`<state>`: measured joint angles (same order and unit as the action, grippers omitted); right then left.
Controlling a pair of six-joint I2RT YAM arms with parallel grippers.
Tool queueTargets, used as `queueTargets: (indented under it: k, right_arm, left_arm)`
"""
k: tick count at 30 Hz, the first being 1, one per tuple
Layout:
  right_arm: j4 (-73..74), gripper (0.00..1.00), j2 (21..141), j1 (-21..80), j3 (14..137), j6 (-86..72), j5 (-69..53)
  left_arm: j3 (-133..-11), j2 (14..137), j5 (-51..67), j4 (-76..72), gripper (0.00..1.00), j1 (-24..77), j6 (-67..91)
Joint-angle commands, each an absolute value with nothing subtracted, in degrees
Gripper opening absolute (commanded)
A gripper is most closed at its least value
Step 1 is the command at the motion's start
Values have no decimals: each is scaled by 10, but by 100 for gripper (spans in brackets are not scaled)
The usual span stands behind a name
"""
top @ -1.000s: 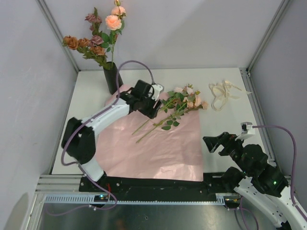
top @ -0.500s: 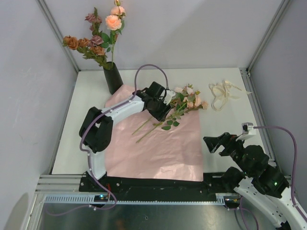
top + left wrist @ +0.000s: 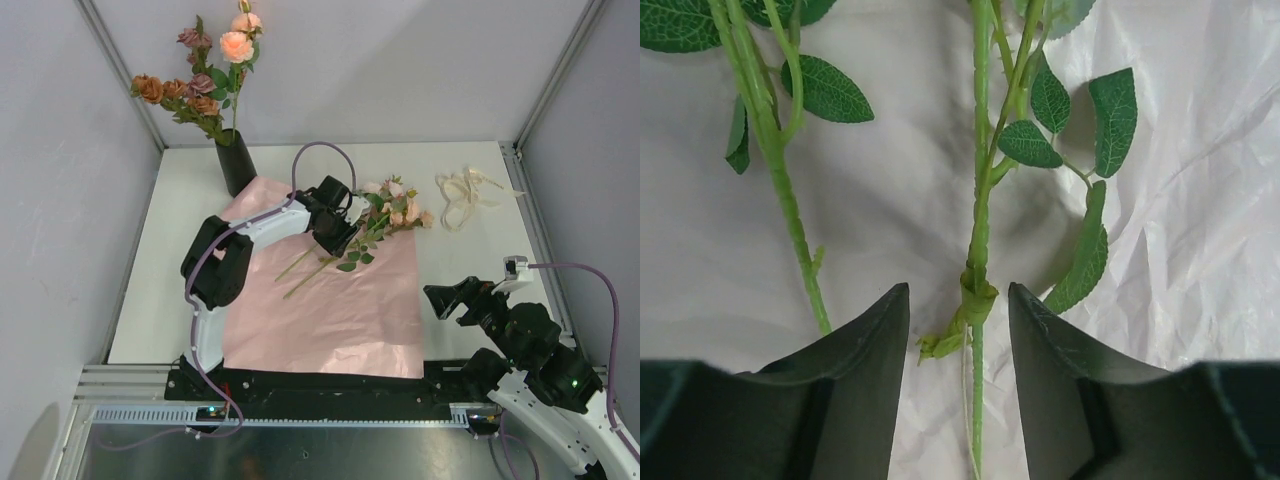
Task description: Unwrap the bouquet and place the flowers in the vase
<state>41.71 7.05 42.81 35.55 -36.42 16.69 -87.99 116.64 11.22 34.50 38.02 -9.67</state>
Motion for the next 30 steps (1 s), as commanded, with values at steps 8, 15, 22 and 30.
queueTargets:
  k: [8,15,22,30]
  right_arm:
    - [402,99,65,431,355,-363,175]
    - [402,99,66,431,355,-364,176]
    - [403,99,67,431,356,-364,176]
    - [402,99,66,431,356,-364,177]
  left_arm:
    - [-901,1176,160,343,32,382,-127]
    - [-884,1161,201,343,1,382,-124]
    - [-870,1109,163,343,0,381,-92]
    - [-857,1052,129,341,0,381,-42]
